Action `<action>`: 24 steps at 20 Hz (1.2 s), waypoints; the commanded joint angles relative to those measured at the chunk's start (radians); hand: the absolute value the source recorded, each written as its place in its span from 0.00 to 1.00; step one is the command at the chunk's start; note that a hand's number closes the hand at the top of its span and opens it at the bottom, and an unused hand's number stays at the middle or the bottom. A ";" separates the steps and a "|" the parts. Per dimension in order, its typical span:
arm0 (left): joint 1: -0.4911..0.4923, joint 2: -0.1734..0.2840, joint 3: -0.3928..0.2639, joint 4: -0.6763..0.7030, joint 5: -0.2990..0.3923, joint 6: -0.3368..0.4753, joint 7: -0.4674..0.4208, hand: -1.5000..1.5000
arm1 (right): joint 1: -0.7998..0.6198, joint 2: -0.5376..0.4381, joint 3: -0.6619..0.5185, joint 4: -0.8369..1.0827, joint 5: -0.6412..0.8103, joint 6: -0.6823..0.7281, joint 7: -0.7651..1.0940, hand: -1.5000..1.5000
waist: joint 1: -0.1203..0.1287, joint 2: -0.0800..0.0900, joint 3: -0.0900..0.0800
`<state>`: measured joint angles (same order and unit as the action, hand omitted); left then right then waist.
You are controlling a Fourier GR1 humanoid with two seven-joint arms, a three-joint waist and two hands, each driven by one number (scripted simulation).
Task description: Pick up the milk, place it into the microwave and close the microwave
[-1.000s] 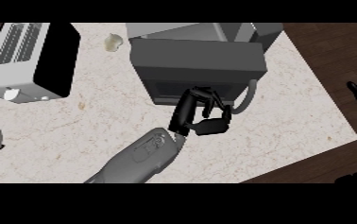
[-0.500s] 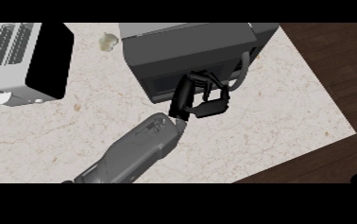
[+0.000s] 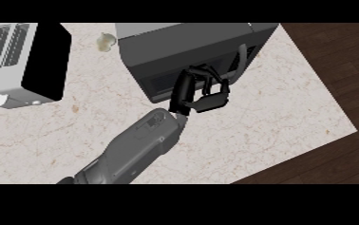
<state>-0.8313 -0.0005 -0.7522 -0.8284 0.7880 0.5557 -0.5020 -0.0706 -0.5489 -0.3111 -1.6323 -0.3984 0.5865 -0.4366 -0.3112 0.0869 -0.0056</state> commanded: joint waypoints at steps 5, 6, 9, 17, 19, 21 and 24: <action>-0.086 0.000 0.051 0.074 0.054 -0.011 -0.053 1.00 | -0.031 -0.036 -0.026 0.026 -0.032 0.015 0.016 0.00 | -0.014 0.011 0.001; -0.086 0.000 0.044 0.076 0.059 -0.014 -0.057 1.00 | -0.039 -0.045 -0.032 0.026 -0.034 0.013 0.020 0.00 | -0.015 0.010 0.001; -0.094 0.000 0.045 0.080 0.074 -0.020 -0.079 1.00 | -0.058 -0.068 -0.046 0.053 -0.040 0.021 0.025 0.00 | -0.001 0.016 0.002; -0.099 0.000 0.023 0.100 0.112 -0.019 -0.121 1.00 | -0.086 -0.115 -0.079 0.078 -0.042 0.029 0.028 0.00 | -0.017 0.016 0.003; -0.108 0.000 0.023 0.107 0.118 -0.023 -0.126 1.00 | -0.095 -0.124 -0.087 0.092 -0.053 0.031 0.032 0.00 | -0.014 0.018 0.004; -0.108 0.000 0.021 0.109 0.129 -0.034 -0.134 1.00 | -0.104 -0.121 -0.089 0.105 -0.056 0.030 0.028 0.00 | -0.005 0.022 0.005; -0.106 0.000 0.014 0.113 0.144 -0.024 -0.148 1.00 | -0.112 -0.170 -0.100 0.099 -0.018 0.036 0.029 0.00 | -0.015 0.021 0.003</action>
<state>-0.8549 -0.0006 -0.7925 -0.7886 0.9095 0.5416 -0.6562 -0.1731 -0.6854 -0.4005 -1.5420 -0.4356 0.6168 -0.4090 -0.3176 0.0960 0.0003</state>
